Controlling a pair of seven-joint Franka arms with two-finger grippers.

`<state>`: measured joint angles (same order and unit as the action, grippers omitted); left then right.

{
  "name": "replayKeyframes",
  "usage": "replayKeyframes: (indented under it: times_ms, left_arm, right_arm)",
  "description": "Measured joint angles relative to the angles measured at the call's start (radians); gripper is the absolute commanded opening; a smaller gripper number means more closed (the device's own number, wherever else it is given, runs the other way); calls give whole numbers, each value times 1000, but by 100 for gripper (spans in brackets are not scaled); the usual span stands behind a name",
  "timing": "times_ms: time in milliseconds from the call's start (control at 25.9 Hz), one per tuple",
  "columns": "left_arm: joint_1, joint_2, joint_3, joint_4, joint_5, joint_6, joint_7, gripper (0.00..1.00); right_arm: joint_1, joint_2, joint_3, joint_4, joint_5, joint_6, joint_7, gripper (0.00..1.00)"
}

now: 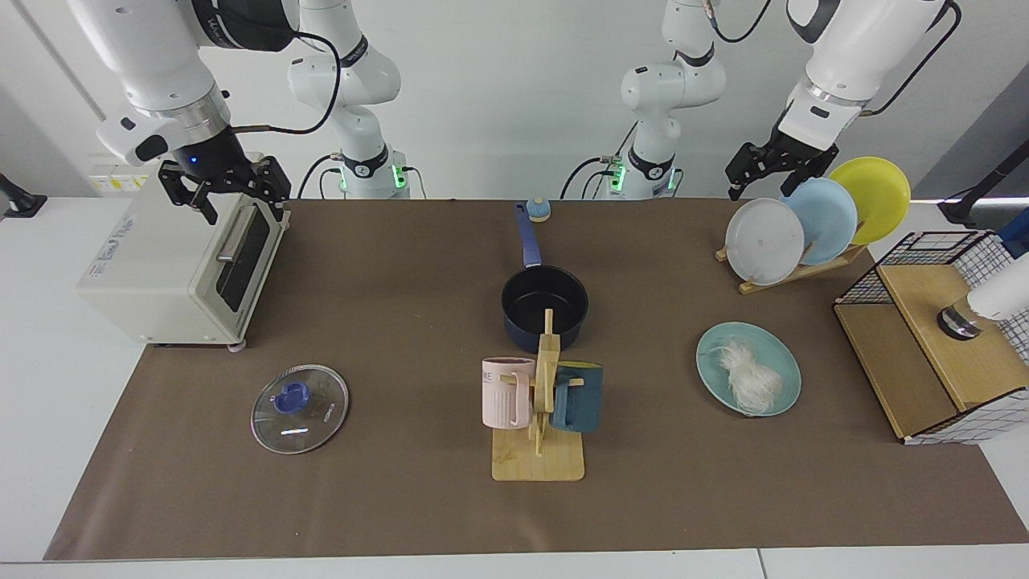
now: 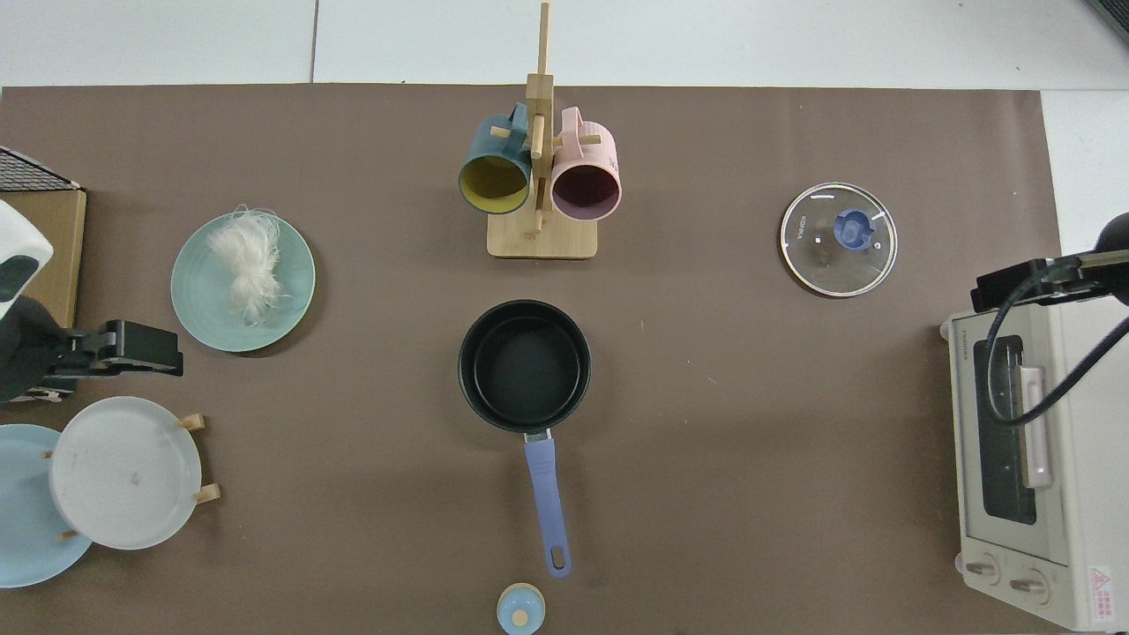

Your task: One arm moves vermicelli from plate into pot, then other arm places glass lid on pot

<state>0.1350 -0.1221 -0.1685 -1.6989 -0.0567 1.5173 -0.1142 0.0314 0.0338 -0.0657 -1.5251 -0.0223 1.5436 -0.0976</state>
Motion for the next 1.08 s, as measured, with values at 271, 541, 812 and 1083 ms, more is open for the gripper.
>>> replayKeyframes:
  times_ms: [271, 541, 812, 1083]
  left_arm:
    - [0, 0, 0, 0, 0, 0, 0, 100]
    - [0, 0, 0, 0, 0, 0, 0, 100]
    - [0, 0, 0, 1, 0, 0, 0, 100]
    - [0, 0, 0, 1, 0, 0, 0, 100]
  right_arm:
    - [1, 0, -1, 0, 0, 0, 7, 100]
    - [1, 1, -1, -1, 0, 0, 11, 100]
    - [0, 27, -16, -2, 0, 28, 11, 100]
    - [0, 103, -38, -3, 0, 99, 11, 100]
